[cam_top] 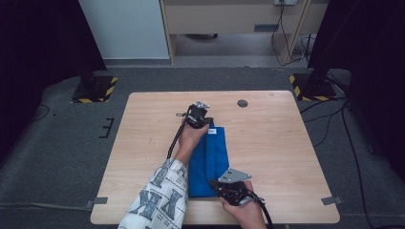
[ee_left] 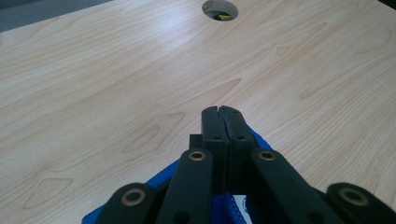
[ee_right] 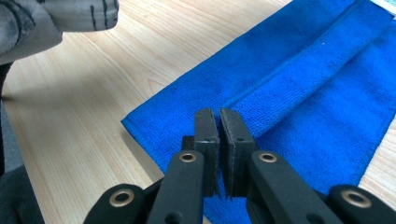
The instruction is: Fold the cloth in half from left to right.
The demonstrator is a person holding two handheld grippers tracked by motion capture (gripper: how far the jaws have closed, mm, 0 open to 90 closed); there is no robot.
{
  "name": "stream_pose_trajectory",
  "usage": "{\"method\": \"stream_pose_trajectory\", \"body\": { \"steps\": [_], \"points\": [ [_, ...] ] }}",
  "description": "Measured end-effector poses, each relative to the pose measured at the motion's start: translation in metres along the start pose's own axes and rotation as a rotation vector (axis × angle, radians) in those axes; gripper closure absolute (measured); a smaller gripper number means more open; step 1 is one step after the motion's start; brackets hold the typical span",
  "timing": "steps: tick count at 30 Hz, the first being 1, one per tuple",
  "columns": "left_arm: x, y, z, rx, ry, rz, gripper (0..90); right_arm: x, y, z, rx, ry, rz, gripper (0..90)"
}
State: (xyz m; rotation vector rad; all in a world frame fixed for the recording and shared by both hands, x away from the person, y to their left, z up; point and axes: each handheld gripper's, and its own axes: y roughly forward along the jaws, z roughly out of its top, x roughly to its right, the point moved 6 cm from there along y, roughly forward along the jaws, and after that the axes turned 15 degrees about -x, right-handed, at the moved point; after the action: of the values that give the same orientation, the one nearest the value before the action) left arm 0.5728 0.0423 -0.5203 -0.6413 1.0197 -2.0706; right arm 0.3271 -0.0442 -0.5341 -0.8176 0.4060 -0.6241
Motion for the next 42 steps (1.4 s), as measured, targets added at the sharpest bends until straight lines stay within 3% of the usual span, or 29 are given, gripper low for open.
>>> {"method": "stream_pose_trajectory", "body": {
  "steps": [19, 36, 42],
  "points": [
    [0.009, 0.015, 0.0, -0.03, 0.0, -0.019, 88.8, 0.009, -0.004, -0.012, -0.009, 0.018, -0.007, 85.9],
    [0.018, 0.015, 0.006, -0.002, -0.028, -0.058, 88.7, 0.021, -0.012, -0.024, -0.034, 0.04, -0.047, 85.2],
    [0.019, 0.019, 0.005, -0.007, -0.044, -0.077, 80.9, 0.025, -0.006, -0.032, -0.077, 0.062, -0.049, 74.6]
  ]
}}
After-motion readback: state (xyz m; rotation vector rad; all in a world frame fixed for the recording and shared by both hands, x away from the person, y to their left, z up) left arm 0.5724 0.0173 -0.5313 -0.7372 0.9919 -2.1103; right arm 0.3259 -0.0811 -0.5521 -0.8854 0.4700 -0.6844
